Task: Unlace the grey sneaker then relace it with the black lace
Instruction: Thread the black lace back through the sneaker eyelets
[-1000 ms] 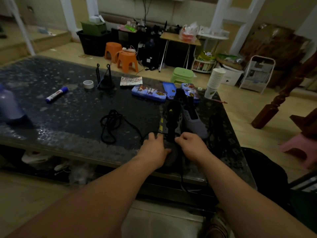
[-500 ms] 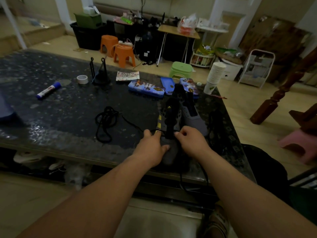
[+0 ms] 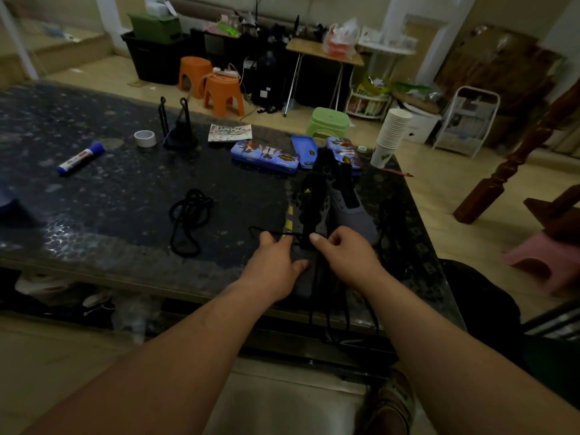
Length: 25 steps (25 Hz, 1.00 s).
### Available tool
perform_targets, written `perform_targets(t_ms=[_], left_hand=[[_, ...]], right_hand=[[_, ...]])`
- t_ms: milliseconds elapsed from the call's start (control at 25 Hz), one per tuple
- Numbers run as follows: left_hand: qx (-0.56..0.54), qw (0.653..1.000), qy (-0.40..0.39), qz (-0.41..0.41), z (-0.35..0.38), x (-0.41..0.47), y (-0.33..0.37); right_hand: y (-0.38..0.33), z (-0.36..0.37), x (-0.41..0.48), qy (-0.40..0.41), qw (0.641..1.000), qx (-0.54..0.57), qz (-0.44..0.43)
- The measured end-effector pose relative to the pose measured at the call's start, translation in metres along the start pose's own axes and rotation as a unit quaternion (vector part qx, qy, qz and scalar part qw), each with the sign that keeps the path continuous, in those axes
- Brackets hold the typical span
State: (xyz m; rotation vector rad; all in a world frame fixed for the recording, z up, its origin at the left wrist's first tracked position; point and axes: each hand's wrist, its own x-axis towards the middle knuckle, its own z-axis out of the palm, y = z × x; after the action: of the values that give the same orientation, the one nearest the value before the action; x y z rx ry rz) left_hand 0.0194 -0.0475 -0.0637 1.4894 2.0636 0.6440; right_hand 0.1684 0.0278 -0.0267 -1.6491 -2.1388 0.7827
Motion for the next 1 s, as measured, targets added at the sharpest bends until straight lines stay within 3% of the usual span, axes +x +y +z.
perform_targets(t_ms=[120,280,320,480,560,720,800,880,920,1000], left_hand=[[0.005,1.0,0.005,-0.001,0.0,0.001,0.001],[0.01,1.0,-0.004,0.007,0.0,0.005,-0.004],[0.008,1.0,-0.004,0.008,0.0,0.005,-0.005],[-0.009,1.0,-0.001,0.013,0.001,0.002,-0.003],[-0.006,1.0,0.004,0.008,0.001,0.002,-0.002],[0.005,1.0,-0.001,0.002,-0.001,0.001,0.0],[0.01,1.0,-0.007,0.005,-0.002,0.001,-0.001],[0.008,1.0,-0.011,0.005,-0.003,0.003,-0.002],[0.005,1.0,-0.013,0.004,-0.004,0.003,-0.001],[0.0,1.0,-0.017,-0.002,-0.005,0.001,0.001]], right_hand=[[-0.003,-0.004,0.0,-0.028,0.999,0.032,-0.012],[0.011,-0.031,-0.05,-0.273,0.948,0.16,-0.031],[0.013,-0.031,-0.055,-0.276,0.948,0.159,-0.02],[0.003,-0.011,-0.019,-0.036,0.997,0.057,0.024],[-0.003,0.0,0.001,0.001,1.0,-0.003,-0.001],[0.003,-0.012,-0.009,-0.064,0.996,0.063,-0.01],[0.015,-0.028,-0.033,-0.18,0.973,0.145,-0.013],[0.029,-0.037,-0.05,-0.283,0.948,0.146,0.0],[0.035,-0.036,-0.052,-0.286,0.95,0.124,0.012],[0.039,-0.029,-0.042,-0.188,0.976,0.097,0.057]])
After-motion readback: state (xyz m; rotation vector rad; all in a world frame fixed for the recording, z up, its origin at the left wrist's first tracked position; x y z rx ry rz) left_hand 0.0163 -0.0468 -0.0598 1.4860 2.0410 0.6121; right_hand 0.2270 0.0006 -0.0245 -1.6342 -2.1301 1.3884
